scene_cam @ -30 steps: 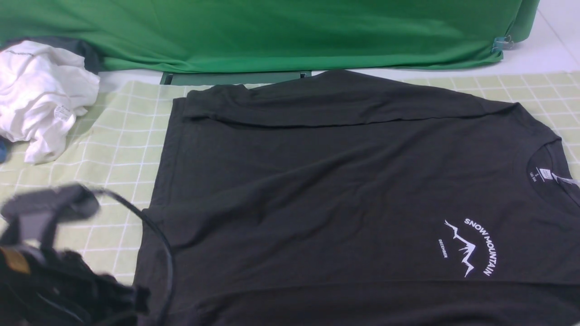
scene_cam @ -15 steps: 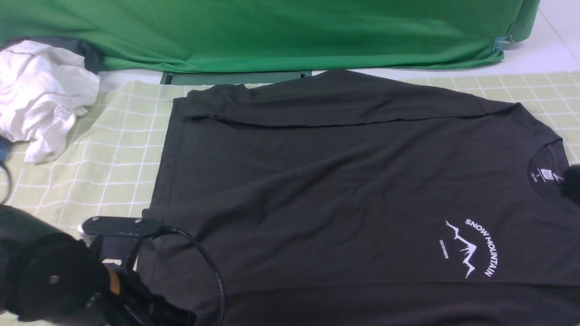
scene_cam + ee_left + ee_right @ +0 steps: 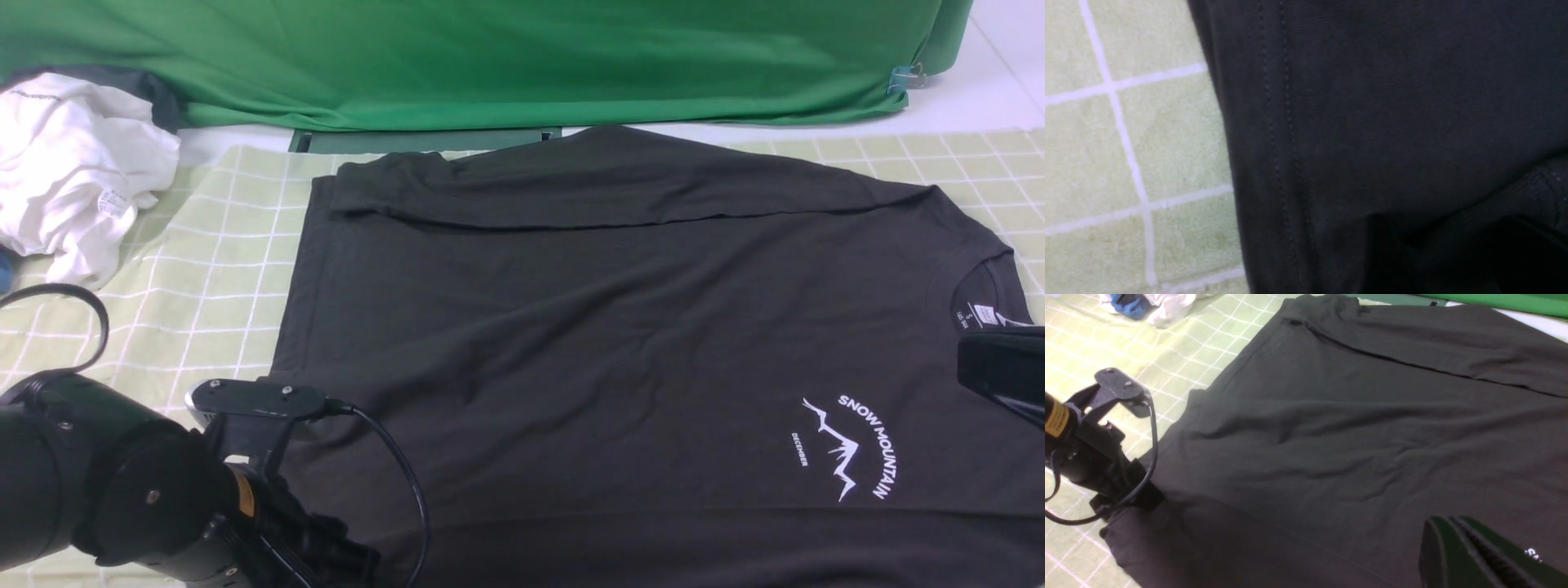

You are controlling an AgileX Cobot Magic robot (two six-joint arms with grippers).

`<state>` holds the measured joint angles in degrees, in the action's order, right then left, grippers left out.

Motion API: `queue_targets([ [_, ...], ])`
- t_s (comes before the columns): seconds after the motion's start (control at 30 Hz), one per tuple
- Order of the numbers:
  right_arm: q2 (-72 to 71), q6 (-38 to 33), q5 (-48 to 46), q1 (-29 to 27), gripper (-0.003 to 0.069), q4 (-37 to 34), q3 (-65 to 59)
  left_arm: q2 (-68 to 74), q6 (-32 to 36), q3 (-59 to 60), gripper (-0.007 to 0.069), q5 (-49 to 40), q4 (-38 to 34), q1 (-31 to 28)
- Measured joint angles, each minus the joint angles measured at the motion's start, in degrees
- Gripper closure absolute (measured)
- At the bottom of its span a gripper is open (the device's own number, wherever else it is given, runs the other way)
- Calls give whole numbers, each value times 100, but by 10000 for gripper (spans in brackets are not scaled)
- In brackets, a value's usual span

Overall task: Fold a long-sleeved shirt over a green coffee tablecloth.
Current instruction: 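Grasp the left edge of the dark T-shirt lying flat on the table, then fold the left side of the black T-shirt inward over its body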

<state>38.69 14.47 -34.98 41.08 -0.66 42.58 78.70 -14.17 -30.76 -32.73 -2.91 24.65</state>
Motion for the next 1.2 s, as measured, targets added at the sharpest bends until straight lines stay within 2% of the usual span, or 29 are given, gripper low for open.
queue_targets([
  [0.17, 0, 0, 0, 0, 645, 0, 0, 2, 157, 0, 554, 6, -157, 0],
  [0.23, 0, 0, 0, 0, 643, 0, 0, 2, 290, 0, 594, 6, -239, 0],
  [0.4, 0, -6, 0, 0, 636, 0, 0, -62, 581, -190, 610, -388, -373, 0],
  [0.63, 0, 2, 0, 0, 627, 0, 0, -401, 610, -1414, 610, -1317, -18, 0],
  [0.83, 0, 2, 0, 0, 620, 0, 0, -381, 530, -2693, 610, -1818, 861, 6],
  [1.2, 0, -2, 0, 0, 606, 0, 0, 696, 288, -4043, 610, -1878, 2321, 0],
])
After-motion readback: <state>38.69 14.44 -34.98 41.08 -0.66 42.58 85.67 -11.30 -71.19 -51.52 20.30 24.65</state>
